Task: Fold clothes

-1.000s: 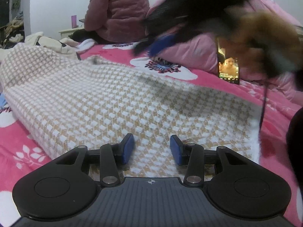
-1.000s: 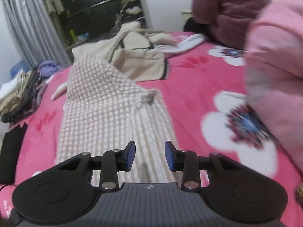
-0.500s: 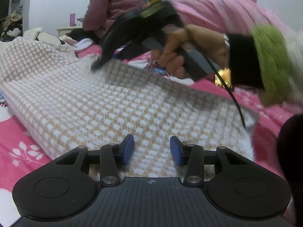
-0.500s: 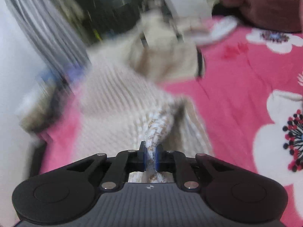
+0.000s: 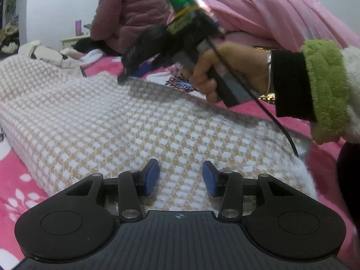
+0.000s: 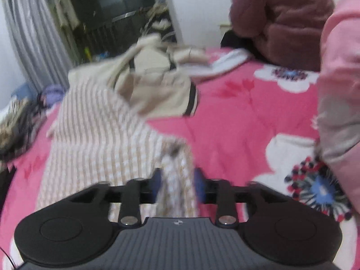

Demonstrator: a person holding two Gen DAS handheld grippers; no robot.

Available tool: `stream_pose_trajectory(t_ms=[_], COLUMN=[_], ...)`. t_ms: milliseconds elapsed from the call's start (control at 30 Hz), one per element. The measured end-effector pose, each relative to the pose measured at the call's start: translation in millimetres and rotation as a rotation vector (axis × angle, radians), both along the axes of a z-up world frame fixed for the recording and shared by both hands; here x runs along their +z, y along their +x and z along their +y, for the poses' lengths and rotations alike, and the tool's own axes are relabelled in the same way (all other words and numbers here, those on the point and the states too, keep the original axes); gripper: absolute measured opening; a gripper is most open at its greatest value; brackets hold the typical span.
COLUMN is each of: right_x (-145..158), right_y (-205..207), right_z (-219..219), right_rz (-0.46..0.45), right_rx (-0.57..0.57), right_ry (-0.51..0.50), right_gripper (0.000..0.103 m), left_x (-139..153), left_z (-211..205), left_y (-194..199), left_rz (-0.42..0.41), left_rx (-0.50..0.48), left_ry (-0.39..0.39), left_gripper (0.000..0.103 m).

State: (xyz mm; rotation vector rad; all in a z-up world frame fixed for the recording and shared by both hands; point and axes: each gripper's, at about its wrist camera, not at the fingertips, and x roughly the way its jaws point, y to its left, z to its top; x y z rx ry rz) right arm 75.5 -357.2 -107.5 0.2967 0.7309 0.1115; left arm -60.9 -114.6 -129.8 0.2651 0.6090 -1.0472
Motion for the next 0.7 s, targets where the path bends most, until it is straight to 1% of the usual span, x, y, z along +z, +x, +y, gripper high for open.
stream_pose_trajectory(t_ms=[33, 100, 133, 167, 200, 233, 267, 300, 333, 367, 400, 433, 500, 533, 567, 633, 667, 700], right_x=[2.1, 6.4, 8.6, 10.7, 12.5, 8.9, 5.2, 1.6, -1.6, 1.1, 3.8, 6.7, 5.9, -0.5, -11.0, -47.2, -66.2, -84.4], right_y=[2.8, 8.3, 11.1, 13.9, 16.8, 22.2, 27.6, 33.0, 37.7, 33.4, 29.0, 23.3, 16.6, 17.5, 21.5, 35.6, 41.6, 47.2], right_z=[-0.3, -0.9, -1.2, -1.5, -1.7, -0.4, 0.9, 2.2, 3.3, 0.6, -2.2, -8.4, -26.8, -36.2, -45.2, -61.3, -68.3, -75.3], right_rz=[-0.003, -0.01, -0.013, -0.016, -0.018, -0.003, 0.013, 0.028, 0.041, 0.021, 0.0, -0.028, -0.066, -0.06, -0.035, 0.071, 0.124, 0.174], right_rx=[-0.002, -0.005, -0.007, -0.009, -0.01, 0.0, 0.009, 0.019, 0.029, 0.044, 0.06, 0.075, 0.108, 0.111, 0.098, 0.039, 0.005, -0.029], right_ry=[0.004, 0.011, 0.014, 0.018, 0.022, 0.028, 0.035, 0.041, 0.049, 0.079, 0.112, 0.183, 0.385, 0.479, 0.557, 0.684, 0.743, 0.803], right_gripper=[0.063, 0.072, 0.082, 0.086, 0.088, 0.086, 0.081, 0.058, 0.032, 0.024, 0.02, 0.019, 0.019, 0.019, 0.019, 0.022, 0.017, 0.018], left_x=[0.2, -0.6, -1.1, -1.3, -1.3, -1.2, -1.2, -1.1, -1.2, -1.1, -0.9, -0.6, -0.2, -0.2, -0.4, -0.6, -0.6, -0.6], left_z=[-0.6, -2.6, -3.8, -4.5, -4.6, -4.7, -4.8, -4.8, -4.6, -4.3, -4.0, -3.6, -2.9, -2.4, -2.1, -2.5, -3.1, -3.6], left_y=[-0.3, -1.5, -1.8, -2.4, -3.3, -4.2, -5.1, -6.0, -6.9, -7.8, -8.6, -9.4, -11.0, -11.9, -12.4, -12.8, -13.0, -12.9], left_rz=[-0.003, -0.013, -0.017, -0.02, -0.021, -0.021, -0.022, -0.025, -0.029, -0.032, -0.032, -0.033, -0.032, -0.029, -0.03, -0.033, -0.034, -0.034], left_rx=[0.0, 0.002, 0.004, 0.006, 0.01, 0.013, 0.016, 0.018, 0.019, 0.021, 0.023, 0.024, 0.028, 0.03, 0.029, 0.025, 0.022, 0.021], left_ry=[0.002, 0.005, 0.006, 0.007, 0.006, 0.006, 0.006, 0.006, 0.006, 0.006, 0.007, 0.007, 0.007, 0.007, 0.007, 0.008, 0.009, 0.01], left_gripper=[0.044, 0.044, 0.044, 0.044, 0.044, 0.044, 0.044, 0.044, 0.044, 0.044, 0.044, 0.044, 0.044, 0.044, 0.044, 0.044, 0.044, 0.044])
